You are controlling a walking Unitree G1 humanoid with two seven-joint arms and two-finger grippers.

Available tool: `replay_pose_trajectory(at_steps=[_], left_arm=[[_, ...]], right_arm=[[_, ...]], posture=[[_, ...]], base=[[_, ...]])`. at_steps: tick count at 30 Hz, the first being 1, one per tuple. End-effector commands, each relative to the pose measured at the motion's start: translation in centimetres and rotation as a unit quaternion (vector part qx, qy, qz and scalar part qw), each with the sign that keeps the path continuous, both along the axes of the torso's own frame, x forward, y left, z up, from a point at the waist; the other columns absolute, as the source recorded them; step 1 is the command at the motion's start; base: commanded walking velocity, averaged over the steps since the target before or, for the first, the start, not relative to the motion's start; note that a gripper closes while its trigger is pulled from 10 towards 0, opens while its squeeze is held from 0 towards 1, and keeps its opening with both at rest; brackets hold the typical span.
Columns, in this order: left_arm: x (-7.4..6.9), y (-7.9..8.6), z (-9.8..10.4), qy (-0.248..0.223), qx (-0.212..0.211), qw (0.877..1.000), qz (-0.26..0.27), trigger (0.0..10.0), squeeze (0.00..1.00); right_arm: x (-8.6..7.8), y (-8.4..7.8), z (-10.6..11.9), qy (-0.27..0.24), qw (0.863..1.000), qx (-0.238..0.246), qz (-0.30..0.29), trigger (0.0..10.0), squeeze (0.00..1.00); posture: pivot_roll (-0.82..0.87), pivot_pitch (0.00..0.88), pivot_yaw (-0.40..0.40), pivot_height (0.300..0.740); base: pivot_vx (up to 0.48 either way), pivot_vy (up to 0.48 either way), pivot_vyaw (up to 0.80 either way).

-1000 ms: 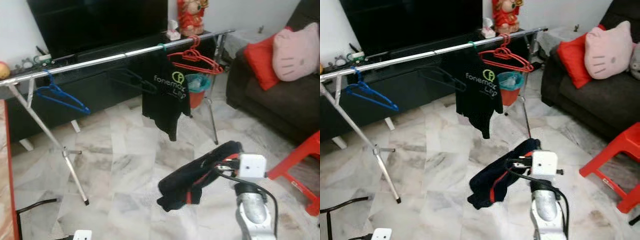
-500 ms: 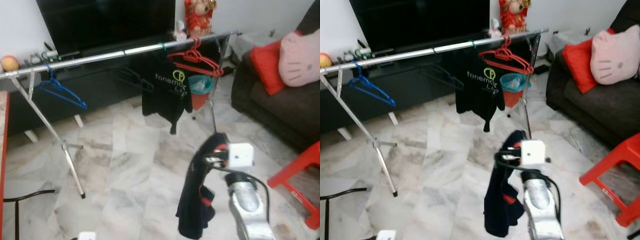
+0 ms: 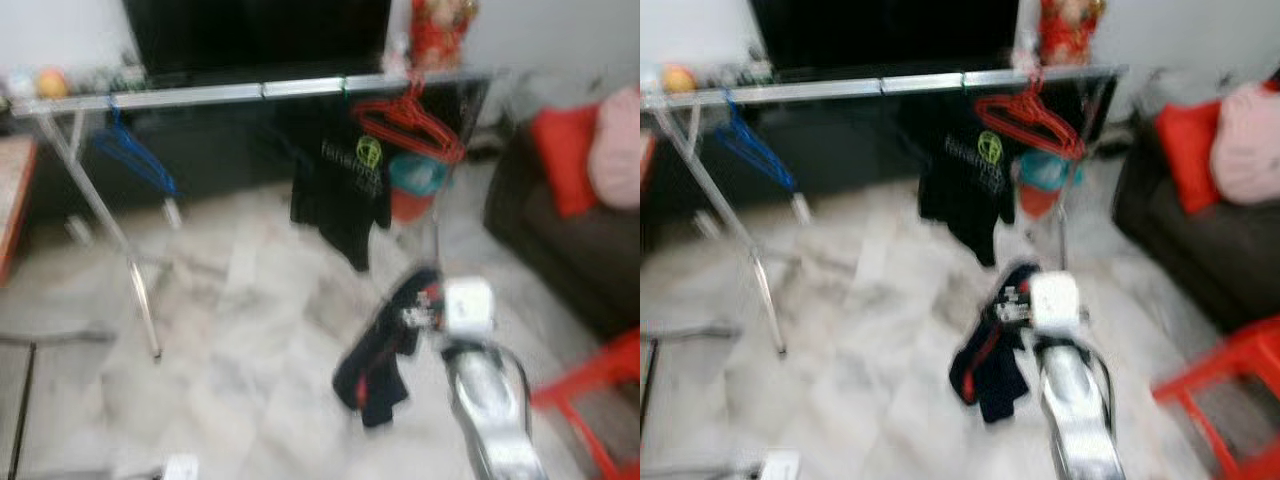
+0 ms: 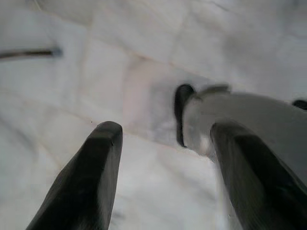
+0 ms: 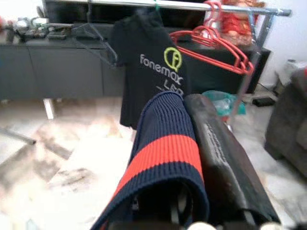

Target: Hang hanger

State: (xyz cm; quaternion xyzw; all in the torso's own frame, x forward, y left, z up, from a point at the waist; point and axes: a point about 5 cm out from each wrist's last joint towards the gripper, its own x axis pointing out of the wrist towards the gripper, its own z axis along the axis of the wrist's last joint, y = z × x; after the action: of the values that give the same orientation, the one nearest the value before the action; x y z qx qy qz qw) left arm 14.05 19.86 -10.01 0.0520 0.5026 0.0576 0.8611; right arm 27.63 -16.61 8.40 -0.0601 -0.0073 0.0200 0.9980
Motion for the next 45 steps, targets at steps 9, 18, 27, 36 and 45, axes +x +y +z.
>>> replay_pose_trajectory(at_steps=[9, 18, 27, 36, 45], left_arm=[[-0.7, 0.5, -0.2, 0.010, 0.004, 1.000, 0.005, 10.0, 0.00], [-0.7, 0.4, -0.2, 0.011, 0.002, 1.000, 0.001, 10.0, 0.00], [0.0, 0.4, 0.1, -0.010, 0.000, 1.000, 0.001, 10.0, 0.00], [0.1, 0.4, 0.1, -0.014, -0.012, 1.000, 0.016, 10.0, 0.00], [0.2, 0.4, 0.1, -0.008, -0.010, 1.000, 0.007, 10.0, 0.00]], right_arm=[[0.7, 1.3, 0.8, -0.017, 1.000, 0.017, 0.020, 10.0, 0.00], [0.9, 1.3, 0.7, -0.014, 0.999, 0.026, 0.018, 10.0, 0.00], [1.3, 0.5, 0.9, -0.015, 0.999, 0.030, -0.004, 10.0, 0.00], [1.4, 0.0, 0.6, -0.007, 0.998, 0.051, -0.026, 10.0, 0.00], [1.7, 0.2, 0.9, -0.011, 0.999, 0.042, -0.019, 10.0, 0.00]], posture=[[-0.04, 0.000, -0.022, 0.740], [-0.03, 0.000, -0.023, 0.740], [-0.03, 0.000, -0.009, 0.740], [-0.03, 0.000, -0.005, 0.740], [-0.04, 0.000, -0.004, 0.740]], base=[[0.000, -0.367, 0.63], [0.000, -0.366, 0.00], [0.000, -0.190, 0.00], [0.000, 0.000, 0.00], [0.000, -0.027, 0.00]])
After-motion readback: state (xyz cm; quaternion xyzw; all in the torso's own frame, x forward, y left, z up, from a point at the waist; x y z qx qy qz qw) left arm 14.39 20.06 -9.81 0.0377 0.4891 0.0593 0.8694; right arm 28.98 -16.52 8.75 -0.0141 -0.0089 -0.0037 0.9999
